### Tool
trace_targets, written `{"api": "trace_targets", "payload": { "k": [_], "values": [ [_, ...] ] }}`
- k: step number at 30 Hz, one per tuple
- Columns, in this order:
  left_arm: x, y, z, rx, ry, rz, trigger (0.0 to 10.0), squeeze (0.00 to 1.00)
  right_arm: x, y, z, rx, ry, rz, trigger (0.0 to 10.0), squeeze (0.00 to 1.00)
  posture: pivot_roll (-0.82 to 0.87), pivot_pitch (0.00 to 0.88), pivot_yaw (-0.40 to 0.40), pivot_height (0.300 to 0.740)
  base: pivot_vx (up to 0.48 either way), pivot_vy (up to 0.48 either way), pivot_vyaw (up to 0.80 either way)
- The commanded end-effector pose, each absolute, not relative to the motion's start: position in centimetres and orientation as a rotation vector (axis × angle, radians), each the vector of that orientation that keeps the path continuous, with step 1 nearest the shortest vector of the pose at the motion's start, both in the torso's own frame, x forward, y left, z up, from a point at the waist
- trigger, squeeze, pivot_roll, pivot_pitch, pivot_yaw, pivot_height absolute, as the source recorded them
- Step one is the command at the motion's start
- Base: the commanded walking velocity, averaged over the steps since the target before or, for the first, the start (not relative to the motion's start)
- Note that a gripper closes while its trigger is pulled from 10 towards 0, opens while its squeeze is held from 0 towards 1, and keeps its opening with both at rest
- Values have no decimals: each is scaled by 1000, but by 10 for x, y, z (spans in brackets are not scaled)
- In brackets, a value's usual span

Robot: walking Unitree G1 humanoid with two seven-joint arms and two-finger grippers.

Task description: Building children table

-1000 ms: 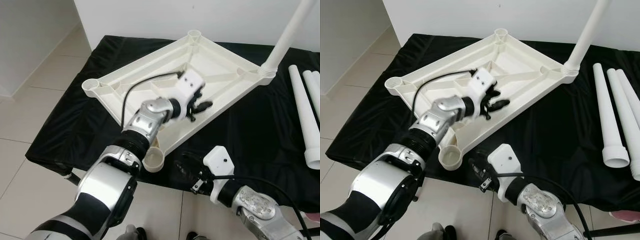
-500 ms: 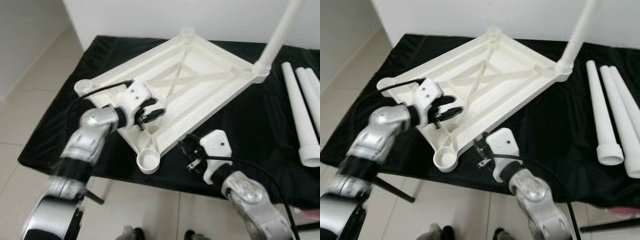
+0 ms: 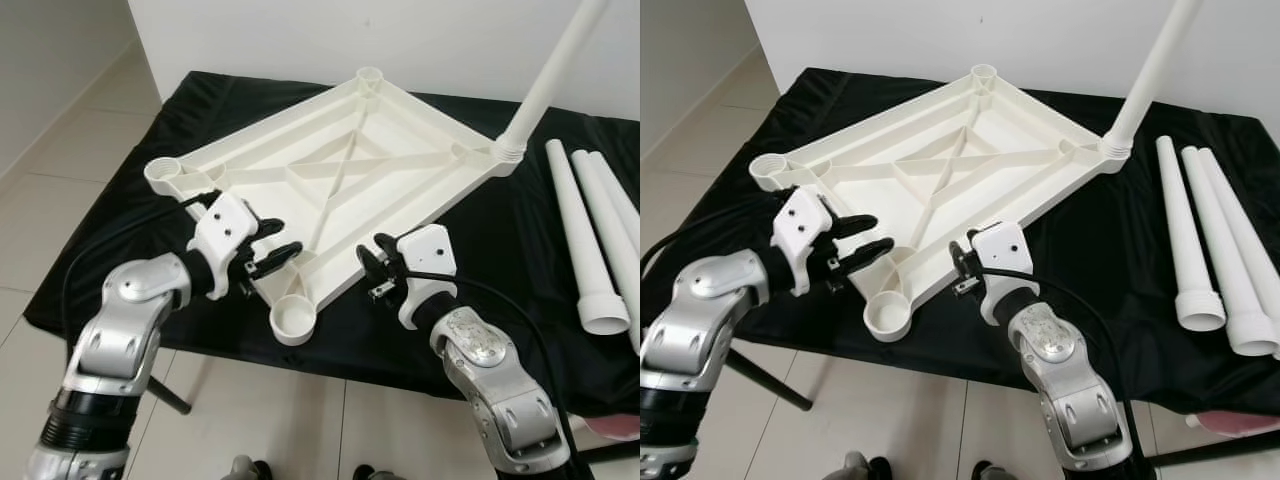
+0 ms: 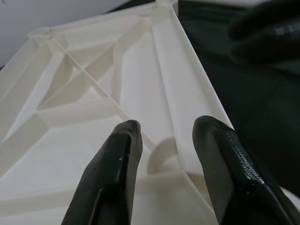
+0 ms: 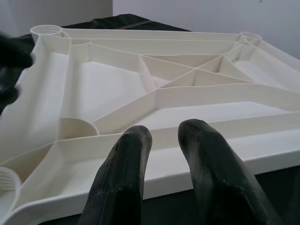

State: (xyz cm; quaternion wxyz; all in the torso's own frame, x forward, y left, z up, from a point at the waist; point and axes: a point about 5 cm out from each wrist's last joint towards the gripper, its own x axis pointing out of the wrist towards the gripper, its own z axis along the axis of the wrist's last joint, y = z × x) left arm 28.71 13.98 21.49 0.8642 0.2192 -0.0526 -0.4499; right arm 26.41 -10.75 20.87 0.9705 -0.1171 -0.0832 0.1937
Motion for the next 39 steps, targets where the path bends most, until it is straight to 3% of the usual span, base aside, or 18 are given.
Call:
{"api": "trace_targets", "payload": {
  "k": [1, 7, 8, 13, 14, 22, 28, 39],
  "values": [
    [280, 144, 209, 561, -55, -938, 10000, 0, 265, -107, 206, -234, -162, 384, 10000, 0, -4, 113, -7, 740, 0, 0, 0],
    [278, 147, 200, 631, 36, -968, 10000, 0, 264, -108, 202, -229, -152, 362, 10000, 0, -8, 112, 4, 740, 0, 0, 0],
    [275, 146, 199, 616, 57, -983, 10000, 1000, 263, -110, 200, -226, -150, 350, 10000, 0, -10, 114, 5, 740, 0, 0, 0],
    [265, 147, 201, 613, 96, -1095, 10000, 1000, 261, -117, 196, -224, -142, 327, 10000, 0, -6, 122, 3, 740, 0, 0, 0],
    [265, 149, 204, 619, 106, -1146, 10000, 0, 261, -119, 196, -225, -142, 325, 10000, 0, -2, 126, 2, 740, 0, 0, 0],
    [273, 154, 213, 705, 134, -1307, 10000, 0, 262, -121, 200, -231, -154, 336, 10000, 0, 1, 147, 3, 740, 0, 0, 0],
    [288, 175, 207, 916, 282, -1426, 10000, 0, 256, -124, 198, -225, -149, 336, 10000, 0, -8, 163, 11, 740, 0, 0, 0],
    [308, 169, 194, 1002, 329, -1442, 10000, 0, 255, -126, 201, -221, -152, 326, 10000, 0, -22, 170, 14, 740, 0, 0, 0]
  ]
}}
